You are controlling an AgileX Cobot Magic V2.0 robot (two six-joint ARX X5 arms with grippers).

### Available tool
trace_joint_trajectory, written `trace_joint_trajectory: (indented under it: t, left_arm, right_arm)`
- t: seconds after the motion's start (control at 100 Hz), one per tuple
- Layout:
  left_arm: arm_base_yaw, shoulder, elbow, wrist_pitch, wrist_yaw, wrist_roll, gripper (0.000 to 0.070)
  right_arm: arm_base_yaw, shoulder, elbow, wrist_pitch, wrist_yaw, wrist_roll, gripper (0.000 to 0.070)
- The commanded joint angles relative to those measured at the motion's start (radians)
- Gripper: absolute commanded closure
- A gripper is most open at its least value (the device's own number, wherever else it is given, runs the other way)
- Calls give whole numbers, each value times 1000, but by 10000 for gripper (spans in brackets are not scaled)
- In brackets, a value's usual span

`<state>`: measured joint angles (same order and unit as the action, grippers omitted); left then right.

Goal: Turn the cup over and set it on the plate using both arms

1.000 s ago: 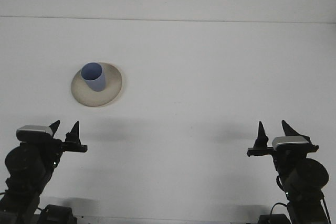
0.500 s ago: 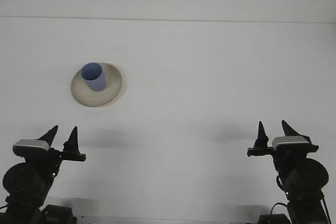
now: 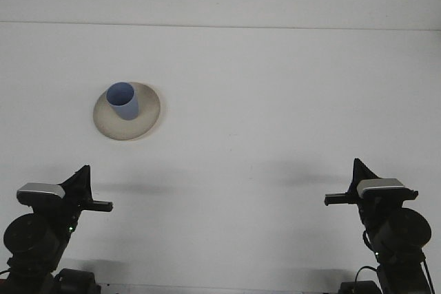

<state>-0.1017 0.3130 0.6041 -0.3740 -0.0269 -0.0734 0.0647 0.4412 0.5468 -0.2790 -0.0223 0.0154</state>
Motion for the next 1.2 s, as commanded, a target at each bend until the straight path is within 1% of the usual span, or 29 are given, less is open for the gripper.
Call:
trace_joint_trajectory:
  t: [0.0, 0.63, 0.69, 0.73, 0.84, 0.98, 1.19]
  left_arm:
    - [-2, -1, 11, 9, 1, -7, 690]
    - [-2, -2, 11, 13, 0, -4, 690]
    - [-1, -5, 11, 40, -26, 41, 690]
    - [-1, -10, 6, 67, -30, 59, 690]
    - [-1, -47, -43, 157, -29, 56, 690]
    - [-1, -135, -178, 296, -29, 30, 689]
    - [-1, -292, -360, 335, -29, 32, 690]
  right_arm:
    - [1, 5, 3, 10, 3, 3, 700]
    - [1, 5, 3, 10, 3, 3, 700]
    - [1, 5, 3, 10, 3, 3, 700]
    - [1, 5, 3, 10, 3, 3, 700]
    - [1, 5, 3, 10, 3, 3, 700]
    - [1, 5, 3, 10, 3, 3, 700]
    - [1, 5, 3, 10, 3, 3, 700]
